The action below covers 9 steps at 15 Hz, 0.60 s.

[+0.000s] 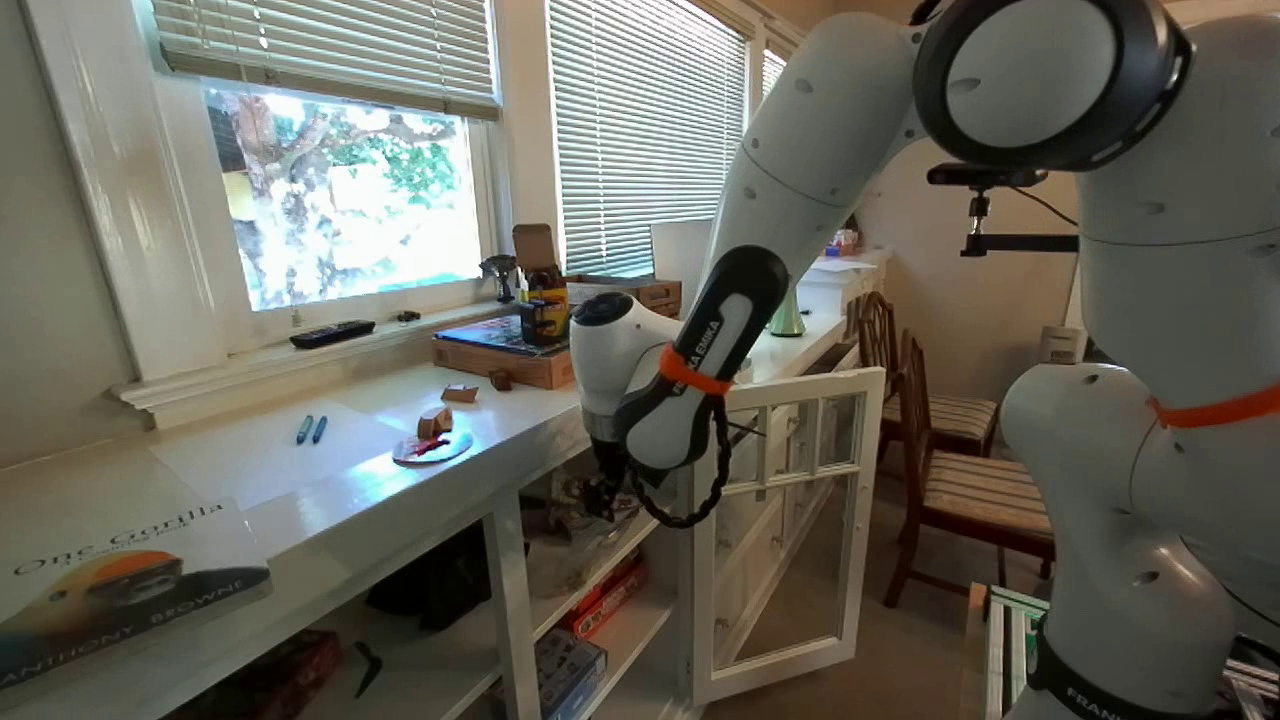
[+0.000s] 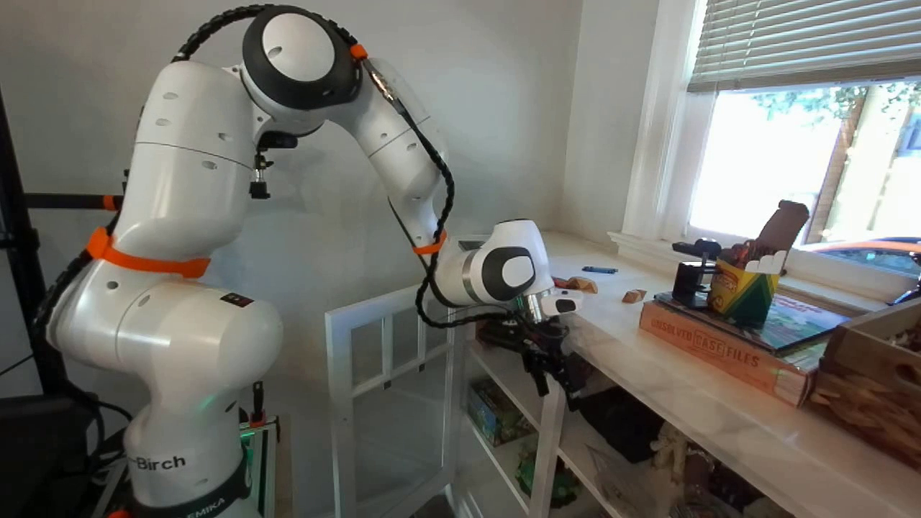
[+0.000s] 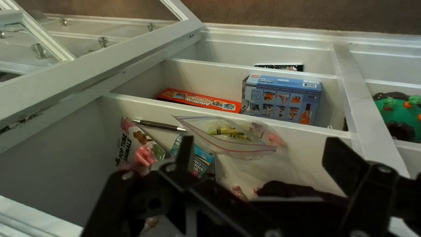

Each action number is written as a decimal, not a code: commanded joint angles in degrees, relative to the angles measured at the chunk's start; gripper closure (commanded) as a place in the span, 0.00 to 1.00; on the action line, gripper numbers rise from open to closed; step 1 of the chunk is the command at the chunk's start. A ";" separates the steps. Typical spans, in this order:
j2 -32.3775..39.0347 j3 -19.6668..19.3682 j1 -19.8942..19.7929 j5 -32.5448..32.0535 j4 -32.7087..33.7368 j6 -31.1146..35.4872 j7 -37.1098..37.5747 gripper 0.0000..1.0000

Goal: Pick up the plastic from the counter and put it in the cabinet

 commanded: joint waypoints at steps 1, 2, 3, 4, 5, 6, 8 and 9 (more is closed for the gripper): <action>-7.45 4.17 -3.91 -6.01 -2.18 -2.01 5.62 0.00; -8.72 5.79 -5.45 -6.97 -2.49 -2.45 6.73 0.00; -10.02 7.68 -7.31 -8.07 -2.69 -3.20 7.72 0.00; -11.77 10.31 -9.83 -8.32 -3.23 -3.62 7.88 0.00; -12.82 12.88 -12.35 -9.18 -3.48 -3.81 8.83 0.00; -13.77 15.55 -15.07 -10.43 -3.61 -4.11 9.95 0.00; -15.55 22.26 -21.88 -12.03 -3.91 -5.15 11.24 0.00; -16.40 26.13 -25.65 -11.82 -4.38 -5.35 10.77 0.00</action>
